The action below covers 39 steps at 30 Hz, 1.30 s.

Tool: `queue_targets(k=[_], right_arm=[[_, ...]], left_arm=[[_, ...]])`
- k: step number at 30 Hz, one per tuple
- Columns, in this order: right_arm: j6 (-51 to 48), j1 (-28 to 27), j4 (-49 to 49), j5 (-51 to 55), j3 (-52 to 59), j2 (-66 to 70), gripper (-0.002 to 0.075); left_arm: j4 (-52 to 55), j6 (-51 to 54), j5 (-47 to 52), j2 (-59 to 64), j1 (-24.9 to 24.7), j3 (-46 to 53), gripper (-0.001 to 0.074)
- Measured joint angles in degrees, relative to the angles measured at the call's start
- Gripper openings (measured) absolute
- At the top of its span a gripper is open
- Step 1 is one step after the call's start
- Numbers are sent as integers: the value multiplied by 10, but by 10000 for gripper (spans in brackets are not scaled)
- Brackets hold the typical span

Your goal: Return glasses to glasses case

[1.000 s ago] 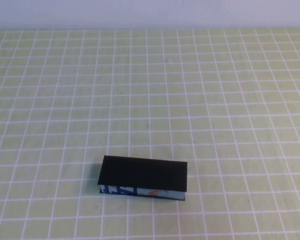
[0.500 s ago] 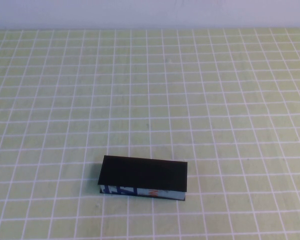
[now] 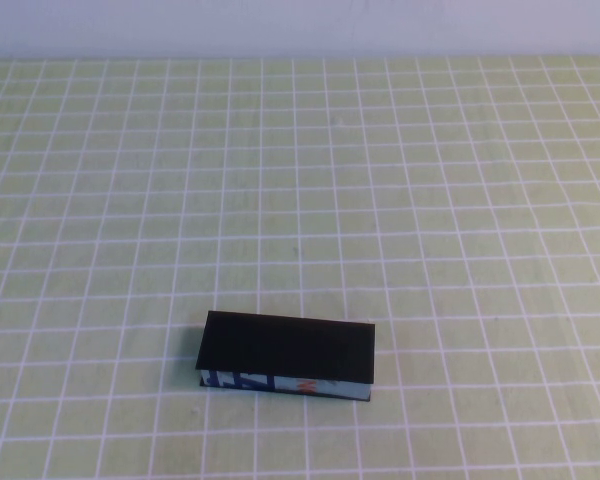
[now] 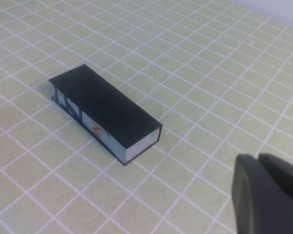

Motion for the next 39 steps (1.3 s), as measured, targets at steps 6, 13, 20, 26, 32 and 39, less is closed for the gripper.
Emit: queue_targets(k=[6,13,20,26,32,39], right_arm=[[0,0,0,2,0,0,-18],[0,0,0,3,0,0,-18],[0,-35,15,6,0,-42,-18],[0,-124,26,8,0,-105,-18],[0,-243,26,8,0,-170,-18],[0,-315,59,3,6,-216,-18]], left_arm=[[0,1,0,0,0,0,-3],[0,2,0,0,0,0,-3],[0,2,0,0,0,0,-3],[0,2,1,0,0,0,-3],[0,2,1,0,0,0,-3],[0,2,1,0,0,0,-3]])
